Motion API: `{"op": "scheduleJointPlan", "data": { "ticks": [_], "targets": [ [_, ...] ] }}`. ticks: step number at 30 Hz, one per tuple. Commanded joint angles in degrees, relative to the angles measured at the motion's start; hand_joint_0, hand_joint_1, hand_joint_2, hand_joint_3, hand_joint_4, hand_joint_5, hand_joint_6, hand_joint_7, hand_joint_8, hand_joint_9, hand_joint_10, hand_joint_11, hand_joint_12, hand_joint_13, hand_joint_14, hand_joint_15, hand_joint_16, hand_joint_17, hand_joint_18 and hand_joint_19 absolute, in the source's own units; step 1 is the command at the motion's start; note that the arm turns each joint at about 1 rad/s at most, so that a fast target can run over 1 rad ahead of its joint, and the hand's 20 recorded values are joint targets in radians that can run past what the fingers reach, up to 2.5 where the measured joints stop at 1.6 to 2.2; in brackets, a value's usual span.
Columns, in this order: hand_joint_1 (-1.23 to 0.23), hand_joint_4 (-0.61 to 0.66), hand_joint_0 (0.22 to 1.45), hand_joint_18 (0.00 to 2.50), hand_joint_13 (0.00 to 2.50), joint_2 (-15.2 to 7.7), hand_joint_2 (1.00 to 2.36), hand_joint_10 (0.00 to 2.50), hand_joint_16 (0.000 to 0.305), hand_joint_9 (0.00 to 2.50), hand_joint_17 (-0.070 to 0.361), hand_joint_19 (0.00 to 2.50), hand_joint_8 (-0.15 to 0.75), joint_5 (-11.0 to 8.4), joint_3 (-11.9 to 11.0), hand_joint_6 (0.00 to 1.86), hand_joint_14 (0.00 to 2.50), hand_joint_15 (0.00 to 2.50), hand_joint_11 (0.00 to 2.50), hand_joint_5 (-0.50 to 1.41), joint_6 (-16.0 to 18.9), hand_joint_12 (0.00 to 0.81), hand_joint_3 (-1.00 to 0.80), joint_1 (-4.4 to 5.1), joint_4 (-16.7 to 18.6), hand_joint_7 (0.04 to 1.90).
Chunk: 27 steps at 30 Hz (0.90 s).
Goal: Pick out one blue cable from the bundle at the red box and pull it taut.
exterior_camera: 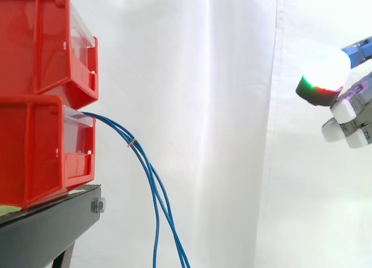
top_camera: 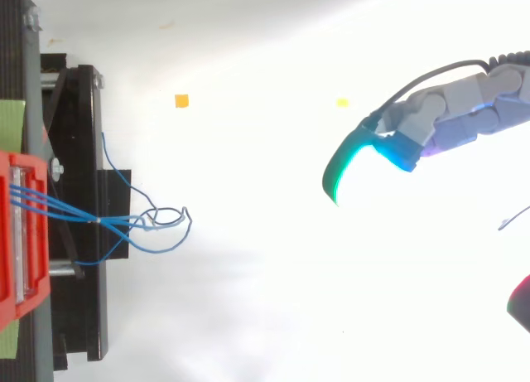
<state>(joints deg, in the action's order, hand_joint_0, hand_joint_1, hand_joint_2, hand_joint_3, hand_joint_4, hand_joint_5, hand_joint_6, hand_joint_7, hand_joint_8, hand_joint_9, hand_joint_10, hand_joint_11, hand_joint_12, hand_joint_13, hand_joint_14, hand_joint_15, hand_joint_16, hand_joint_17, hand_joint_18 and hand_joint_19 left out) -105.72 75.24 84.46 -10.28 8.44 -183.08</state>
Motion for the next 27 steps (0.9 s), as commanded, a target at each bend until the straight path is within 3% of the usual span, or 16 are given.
{"op": "scheduleJointPlan", "data": {
  "ticks": [1,19,27],
  "targets": [
    [-0.76,0.18,0.49,0.06,0.29,-0.01,1.0,0.01,0.052,0.62,0.116,0.33,0.217,0.0,0.0,0.5,0.01,0.16,0.21,-0.2,0.0,0.336,-0.5,0.0,0.0,0.66],
    [-0.73,0.18,0.48,0.1,0.29,-0.01,1.0,0.01,0.051,0.58,0.115,0.36,0.214,0.0,0.0,0.5,0.01,0.17,0.22,-0.21,0.0,0.336,-0.5,0.0,0.09,0.66],
    [-0.61,0.2,0.45,0.14,0.31,-0.01,1.0,0.01,0.054,0.6,0.121,0.37,0.235,0.0,0.0,0.5,0.01,0.17,0.21,-0.21,-0.09,0.351,-0.5,0.0,0.09,0.65]
  ]
}}
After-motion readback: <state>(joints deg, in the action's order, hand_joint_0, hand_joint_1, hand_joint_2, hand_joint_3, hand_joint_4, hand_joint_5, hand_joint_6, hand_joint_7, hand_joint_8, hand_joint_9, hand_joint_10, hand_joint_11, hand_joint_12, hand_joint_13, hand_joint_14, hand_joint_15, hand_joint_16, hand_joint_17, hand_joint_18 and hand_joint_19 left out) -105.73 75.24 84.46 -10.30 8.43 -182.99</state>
